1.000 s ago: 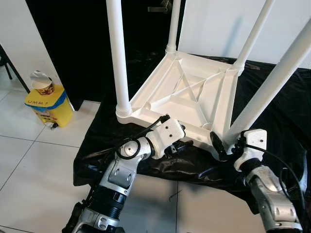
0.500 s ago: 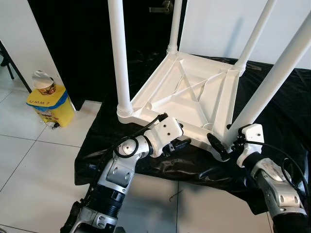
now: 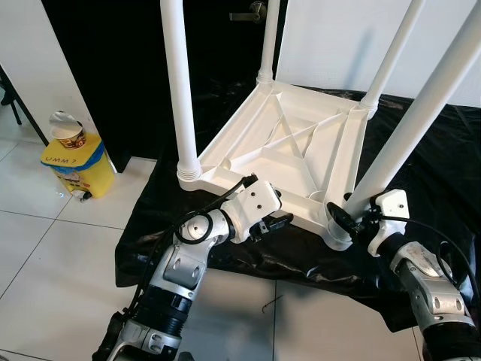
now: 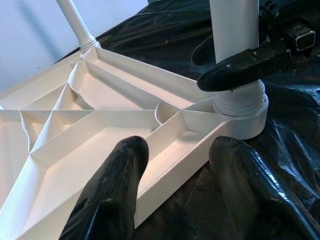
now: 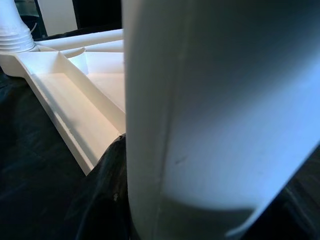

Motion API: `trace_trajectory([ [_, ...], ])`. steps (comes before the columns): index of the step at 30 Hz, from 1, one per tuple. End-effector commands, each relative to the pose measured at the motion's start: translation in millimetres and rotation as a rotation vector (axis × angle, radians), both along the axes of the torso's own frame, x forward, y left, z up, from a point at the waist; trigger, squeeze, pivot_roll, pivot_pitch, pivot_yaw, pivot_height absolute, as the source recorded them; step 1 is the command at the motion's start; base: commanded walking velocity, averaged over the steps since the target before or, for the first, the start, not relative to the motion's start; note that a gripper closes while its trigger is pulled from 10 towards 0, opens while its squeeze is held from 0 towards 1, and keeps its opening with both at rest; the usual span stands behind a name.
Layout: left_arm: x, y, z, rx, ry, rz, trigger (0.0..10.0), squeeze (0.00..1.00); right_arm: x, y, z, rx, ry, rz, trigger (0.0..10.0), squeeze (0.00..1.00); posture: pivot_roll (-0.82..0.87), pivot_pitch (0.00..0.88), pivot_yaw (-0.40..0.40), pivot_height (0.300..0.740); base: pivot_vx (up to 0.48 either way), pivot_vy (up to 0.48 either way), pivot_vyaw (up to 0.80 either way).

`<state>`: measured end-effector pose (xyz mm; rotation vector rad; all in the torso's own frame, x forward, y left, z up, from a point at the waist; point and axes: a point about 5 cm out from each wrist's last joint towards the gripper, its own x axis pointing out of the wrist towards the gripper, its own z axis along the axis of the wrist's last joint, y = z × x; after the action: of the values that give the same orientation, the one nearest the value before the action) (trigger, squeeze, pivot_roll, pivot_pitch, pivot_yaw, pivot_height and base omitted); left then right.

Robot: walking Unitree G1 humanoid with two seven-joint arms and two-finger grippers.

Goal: Building children table

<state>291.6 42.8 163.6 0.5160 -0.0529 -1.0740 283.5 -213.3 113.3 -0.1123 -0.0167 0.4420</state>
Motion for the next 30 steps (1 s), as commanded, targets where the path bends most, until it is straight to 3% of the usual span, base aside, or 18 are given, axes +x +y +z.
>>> trace_trajectory([
  [1,2.9,0.1,5.5,-0.042,-0.06,0.109,10.0,0.0,-3.1,4.6,-7.8,-0.007,0.02,0.001,0.0,0.0,0.02,0.003,-0.06,0.74,0.0,0.0,0.0],
  [3,3.0,-0.1,5.4,-0.042,-0.059,0.108,10.0,0.0,-3.9,5.6,-9.6,-0.001,0.026,-0.009,0.0,0.0,0.02,0.003,-0.06,0.74,0.0,0.0,0.0],
  [4,2.9,-0.4,5.6,-0.042,-0.059,0.107,10.0,0.0,-4.8,7.7,-10.9,0.006,0.027,-0.026,10.0,0.0,0.02,0.002,-0.058,0.74,0.0,0.0,0.0],
  [15,3.8,-1.2,6.4,-0.042,-0.061,0.103,10.0,0.0,-7.2,11.2,-11.3,0.045,0.001,-0.133,10.0,0.0,0.01,0.0,-0.054,0.74,0.0,0.0,0.0],
  [17,3.8,-2.5,6.6,-0.043,-0.062,0.097,10.0,0.0,-7.9,9.3,-10.9,0.053,-0.008,-0.217,10.0,0.0,0.0,0.0,-0.056,0.74,0.0,0.0,0.0],
  [23,4.5,-3.3,7.5,-0.044,-0.064,0.095,10.0,0.0,-8.7,11.0,-14.1,0.046,0.01,-0.316,10.0,0.0,0.0,0.0,-0.06,0.74,0.0,0.0,0.0],
  [30,3.1,-2.8,7.3,-0.052,-0.062,0.103,10.0,0.0,-15.4,19.3,-22.0,0.118,0.068,-0.608,10.0,0.0,0.02,0.002,-0.075,0.74,0.0,0.0,0.0],
])
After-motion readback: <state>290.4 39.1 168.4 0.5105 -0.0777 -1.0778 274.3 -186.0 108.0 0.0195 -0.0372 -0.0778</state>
